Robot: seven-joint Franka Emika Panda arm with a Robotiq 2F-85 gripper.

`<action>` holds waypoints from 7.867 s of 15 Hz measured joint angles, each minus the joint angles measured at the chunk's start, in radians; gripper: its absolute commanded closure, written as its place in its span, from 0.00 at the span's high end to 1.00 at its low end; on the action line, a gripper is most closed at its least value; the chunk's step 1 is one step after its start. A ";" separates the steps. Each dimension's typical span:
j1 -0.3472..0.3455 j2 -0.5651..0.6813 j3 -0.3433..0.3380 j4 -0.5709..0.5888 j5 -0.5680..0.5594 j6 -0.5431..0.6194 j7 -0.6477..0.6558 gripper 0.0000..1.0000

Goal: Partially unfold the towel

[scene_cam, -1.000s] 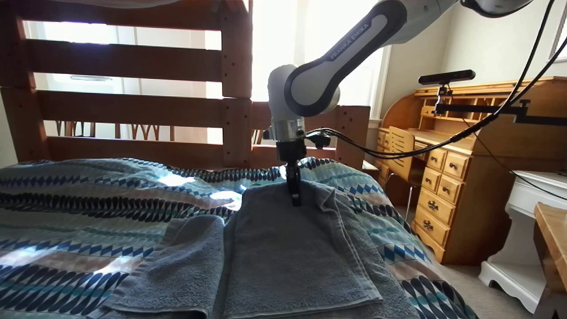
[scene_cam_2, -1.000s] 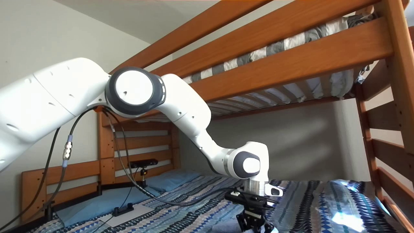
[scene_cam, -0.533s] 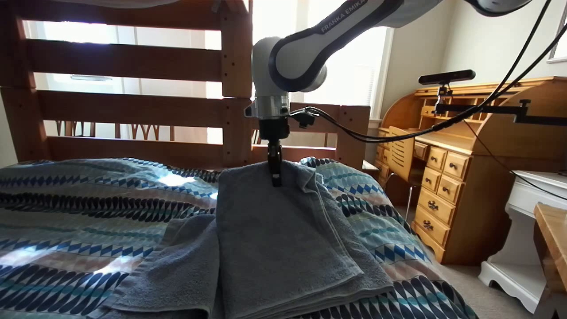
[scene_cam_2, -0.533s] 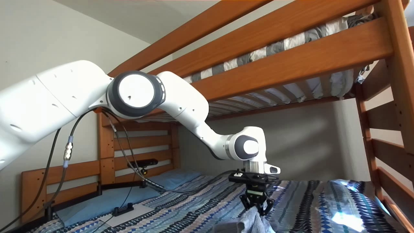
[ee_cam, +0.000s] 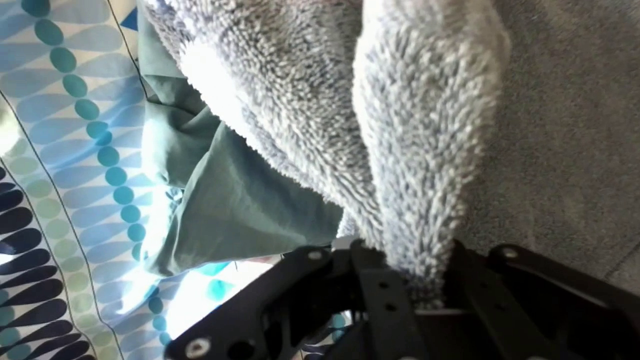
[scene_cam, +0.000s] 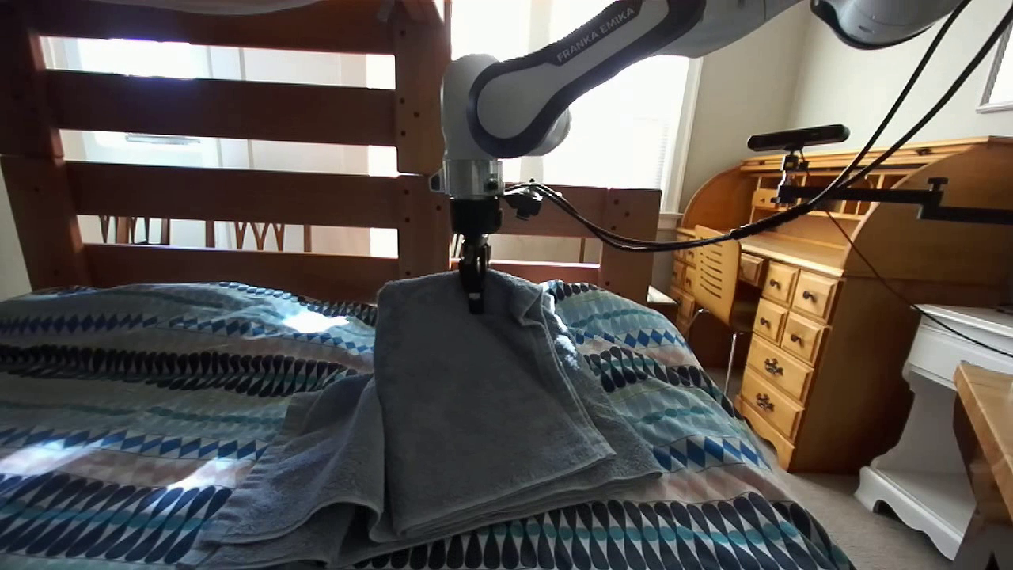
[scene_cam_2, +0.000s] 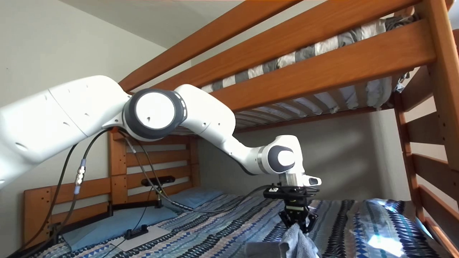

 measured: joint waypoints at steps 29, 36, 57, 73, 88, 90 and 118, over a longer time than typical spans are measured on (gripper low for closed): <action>-0.034 -0.198 -0.016 -0.522 0.165 0.585 0.524 1.00; -0.028 -0.248 -0.024 -0.595 0.165 0.586 0.555 1.00; -0.030 -0.181 -0.115 -0.488 0.170 0.426 0.639 0.75; -0.067 -0.058 -0.075 -0.316 0.228 0.377 0.665 0.01; -0.076 -0.202 -0.213 -0.474 0.228 0.373 0.907 0.01; -0.062 -0.252 -0.238 -0.561 0.227 0.422 0.981 0.01; 0.342 -0.510 -0.720 -1.183 -0.080 0.824 1.430 0.01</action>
